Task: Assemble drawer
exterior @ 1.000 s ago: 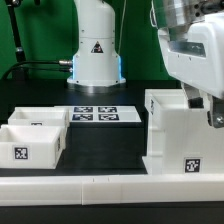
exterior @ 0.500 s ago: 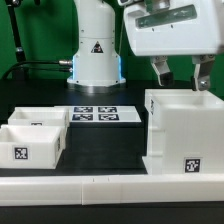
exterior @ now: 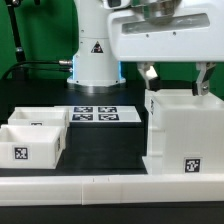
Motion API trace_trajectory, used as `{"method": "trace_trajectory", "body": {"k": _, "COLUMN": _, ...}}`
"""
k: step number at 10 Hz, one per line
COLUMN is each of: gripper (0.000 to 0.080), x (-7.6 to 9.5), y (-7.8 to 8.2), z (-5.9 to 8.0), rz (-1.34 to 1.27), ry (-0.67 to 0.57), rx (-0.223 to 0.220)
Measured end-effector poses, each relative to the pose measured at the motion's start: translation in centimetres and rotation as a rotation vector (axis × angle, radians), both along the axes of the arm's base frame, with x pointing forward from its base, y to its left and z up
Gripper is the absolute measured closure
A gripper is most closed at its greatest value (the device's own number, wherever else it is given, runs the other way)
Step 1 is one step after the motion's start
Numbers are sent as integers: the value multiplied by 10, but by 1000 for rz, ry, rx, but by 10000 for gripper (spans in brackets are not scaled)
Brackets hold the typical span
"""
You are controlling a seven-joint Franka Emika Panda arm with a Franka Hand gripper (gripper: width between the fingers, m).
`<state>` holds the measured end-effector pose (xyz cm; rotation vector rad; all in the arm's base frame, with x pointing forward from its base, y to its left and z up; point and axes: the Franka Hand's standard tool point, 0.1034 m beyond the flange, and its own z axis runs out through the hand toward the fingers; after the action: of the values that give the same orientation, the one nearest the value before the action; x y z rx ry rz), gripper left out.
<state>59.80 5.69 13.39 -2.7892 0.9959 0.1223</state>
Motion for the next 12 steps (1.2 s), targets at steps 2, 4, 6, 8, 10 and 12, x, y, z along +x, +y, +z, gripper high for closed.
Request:
{"method": "trace_trajectory", "body": {"k": 2, "gripper": 151, "x": -21, "y": -25, "z": 0, "rz": 205, "ry": -34, "rx": -8}}
{"method": "trace_trajectory", "body": {"k": 4, "gripper": 151, "x": -43, "y": -61, "z": -20, "rz": 352, "ry": -91, "rx": -15}}
{"method": "trace_trajectory", "body": {"k": 6, "gripper": 151, "x": -44, "y": -62, "z": -20, "rz": 452, "ry": -99, "rx": -19}}
{"method": "trace_trajectory", "body": {"k": 8, "gripper": 151, "x": -45, "y": -65, "z": -22, "rz": 557, "ry": -111, "rx": -25}}
{"method": "trace_trajectory", "body": {"k": 10, "gripper": 151, "x": -54, "y": -85, "z": -34, "rz": 614, "ry": -64, "rx": -98}}
{"method": "trace_trajectory", "body": {"k": 12, "gripper": 151, "x": -68, "y": -96, "z": -51, "rz": 551, "ry": -77, "rx": -165}}
